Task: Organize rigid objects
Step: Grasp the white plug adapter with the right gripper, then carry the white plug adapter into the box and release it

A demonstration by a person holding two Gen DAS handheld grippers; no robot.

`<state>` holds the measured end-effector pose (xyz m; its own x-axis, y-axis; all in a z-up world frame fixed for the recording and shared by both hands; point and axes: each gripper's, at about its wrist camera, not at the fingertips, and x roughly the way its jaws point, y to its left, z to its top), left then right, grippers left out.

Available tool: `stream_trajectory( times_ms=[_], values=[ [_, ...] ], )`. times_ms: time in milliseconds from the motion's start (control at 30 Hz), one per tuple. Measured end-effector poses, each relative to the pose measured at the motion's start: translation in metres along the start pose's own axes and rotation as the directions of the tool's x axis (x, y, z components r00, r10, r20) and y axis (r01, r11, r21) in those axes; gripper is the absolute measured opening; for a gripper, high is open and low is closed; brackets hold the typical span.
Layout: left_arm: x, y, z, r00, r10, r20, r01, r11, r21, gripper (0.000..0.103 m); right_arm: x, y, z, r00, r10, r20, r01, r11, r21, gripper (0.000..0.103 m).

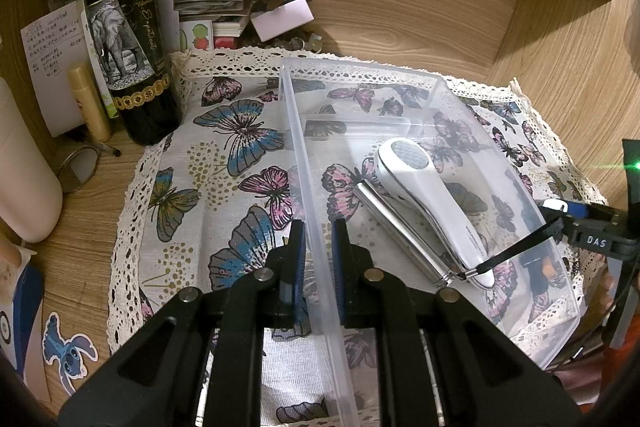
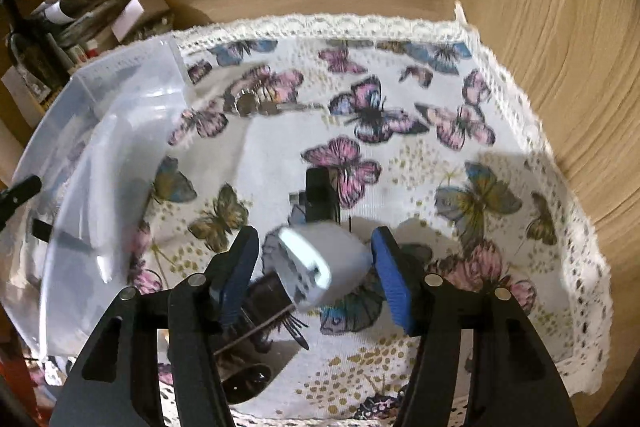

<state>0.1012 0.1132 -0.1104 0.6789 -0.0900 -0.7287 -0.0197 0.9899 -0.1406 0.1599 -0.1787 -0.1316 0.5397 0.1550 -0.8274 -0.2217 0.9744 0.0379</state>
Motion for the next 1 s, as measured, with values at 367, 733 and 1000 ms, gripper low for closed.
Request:
stream_trajectory(
  times_ms=[367,733,1000],
  values=[
    [0.000,0.000,0.000,1.000,0.000,0.000,0.000,1.000,0.000,0.012,-0.006,0.000,0.002,0.999,0.012,0.052,-0.012,1.000,0.012,0.051],
    [0.000,0.000,0.000,1.000,-0.001,0.001,0.001,1.000,-0.001,0.012,-0.034,0.026,0.028,0.988,0.047,0.150,-0.038,0.997,-0.065,0.018],
    [0.000,0.000,0.000,1.000,-0.008,0.001,0.008,1.000,-0.005,0.013,-0.043,0.034,0.033,0.985,0.030,0.169,-0.014,0.996,-0.091,0.020]
  ],
)
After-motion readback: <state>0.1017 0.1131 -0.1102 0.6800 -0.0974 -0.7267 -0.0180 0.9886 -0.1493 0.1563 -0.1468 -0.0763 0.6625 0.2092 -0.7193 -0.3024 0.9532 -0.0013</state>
